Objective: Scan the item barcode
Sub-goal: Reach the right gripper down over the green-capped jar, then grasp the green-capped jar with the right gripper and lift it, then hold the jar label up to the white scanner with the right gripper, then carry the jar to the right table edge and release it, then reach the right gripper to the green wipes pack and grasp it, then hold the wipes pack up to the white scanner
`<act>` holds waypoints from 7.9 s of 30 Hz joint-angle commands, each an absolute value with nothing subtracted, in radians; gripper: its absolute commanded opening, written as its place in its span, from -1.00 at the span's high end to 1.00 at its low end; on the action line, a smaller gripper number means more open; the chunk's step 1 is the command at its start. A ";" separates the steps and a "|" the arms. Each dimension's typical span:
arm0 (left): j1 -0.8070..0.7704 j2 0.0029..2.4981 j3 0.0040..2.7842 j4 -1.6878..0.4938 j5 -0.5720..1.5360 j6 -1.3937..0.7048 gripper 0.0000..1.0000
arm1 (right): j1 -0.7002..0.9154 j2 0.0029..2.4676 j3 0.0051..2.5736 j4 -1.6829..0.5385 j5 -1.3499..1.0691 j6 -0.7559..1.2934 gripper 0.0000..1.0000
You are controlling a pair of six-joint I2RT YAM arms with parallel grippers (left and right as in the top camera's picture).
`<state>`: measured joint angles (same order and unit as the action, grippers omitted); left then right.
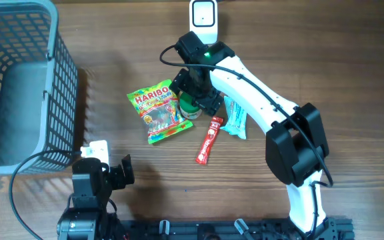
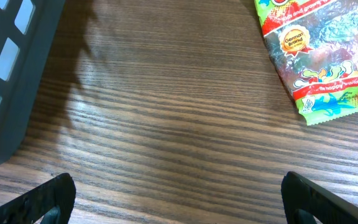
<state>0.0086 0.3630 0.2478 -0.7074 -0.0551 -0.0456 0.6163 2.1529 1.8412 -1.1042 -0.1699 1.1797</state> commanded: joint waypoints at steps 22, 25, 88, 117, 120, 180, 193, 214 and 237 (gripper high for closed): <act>0.013 0.361 0.244 -0.704 -0.064 -0.033 -1.00 | 0.607 2.296 1.853 -1.058 -0.138 1.074 -0.15; 0.013 0.361 0.244 -0.704 -0.064 -0.033 -1.00 | 0.593 2.275 1.856 -1.086 -0.137 1.003 -0.10; 0.013 0.361 0.244 -0.704 -0.065 -0.033 -1.00 | 0.456 2.038 1.918 -0.686 0.267 0.234 -0.22; 0.013 0.361 0.244 -0.704 -0.065 -0.033 -1.00 | 0.418 2.240 1.917 -0.134 0.315 0.059 -0.15; 0.013 0.361 0.244 -0.704 -0.065 -0.033 -1.00 | 0.340 2.156 1.917 -0.352 0.314 0.141 -0.15; 0.013 0.361 0.244 -0.704 -0.065 -0.033 -1.00 | 0.187 1.942 1.931 -1.401 -0.014 0.418 -1.00; 0.013 0.361 0.244 -0.704 -0.065 -0.033 -1.00 | 0.498 2.042 1.629 -1.260 0.192 0.658 -0.66; 0.013 0.361 0.244 -0.704 -0.065 -0.033 -1.00 | 0.517 2.181 1.876 -1.424 -0.077 0.517 0.77; 0.013 0.361 0.244 -0.704 -0.065 -0.033 -1.00 | 0.375 2.160 1.852 -1.533 -1.399 -0.232 0.91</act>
<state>0.0086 0.3630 0.2478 -0.7074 -0.0551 -0.0456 0.3721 2.1914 1.8561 -1.5059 -1.3384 -0.2874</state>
